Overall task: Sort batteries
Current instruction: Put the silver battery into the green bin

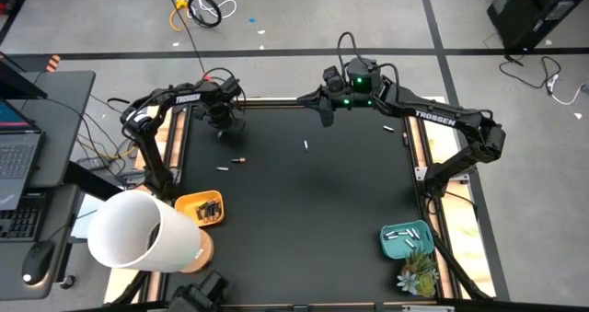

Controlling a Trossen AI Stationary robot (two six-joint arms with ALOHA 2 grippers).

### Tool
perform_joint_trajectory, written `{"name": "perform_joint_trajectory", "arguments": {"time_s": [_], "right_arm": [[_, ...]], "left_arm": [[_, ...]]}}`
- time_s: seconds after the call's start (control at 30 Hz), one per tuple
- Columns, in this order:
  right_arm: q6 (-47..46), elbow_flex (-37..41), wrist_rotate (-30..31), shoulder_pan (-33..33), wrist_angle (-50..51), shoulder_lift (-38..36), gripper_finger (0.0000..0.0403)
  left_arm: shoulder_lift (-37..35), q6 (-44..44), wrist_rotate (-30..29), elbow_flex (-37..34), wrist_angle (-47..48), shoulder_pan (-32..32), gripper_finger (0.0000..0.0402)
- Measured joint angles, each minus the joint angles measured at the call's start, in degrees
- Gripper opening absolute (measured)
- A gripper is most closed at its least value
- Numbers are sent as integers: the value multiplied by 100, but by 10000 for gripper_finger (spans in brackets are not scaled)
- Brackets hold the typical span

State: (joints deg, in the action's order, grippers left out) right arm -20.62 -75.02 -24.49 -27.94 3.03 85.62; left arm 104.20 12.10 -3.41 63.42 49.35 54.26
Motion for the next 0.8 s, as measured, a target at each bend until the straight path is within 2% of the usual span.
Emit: {"name": "perform_joint_trajectory", "arguments": {"time_s": [0.3, 0.47, 0.63, 0.8], "right_arm": [[2, 0, 0, 0, 0, 0, 22], [23, 0, 64, 0, 1, 0, 22], [26, 0, 138, -38, 1, 1, 22], [-30, 0, 148, -153, 149, 2, 22]], "left_arm": [[-16, -105, 8, -7, -17, 0, 33], [-388, -98, 74, -57, -318, -58, 32], [-867, 33, 474, -37, -422, -43, 32], [-1458, 216, 1112, -33, -541, -182, 31]]}}
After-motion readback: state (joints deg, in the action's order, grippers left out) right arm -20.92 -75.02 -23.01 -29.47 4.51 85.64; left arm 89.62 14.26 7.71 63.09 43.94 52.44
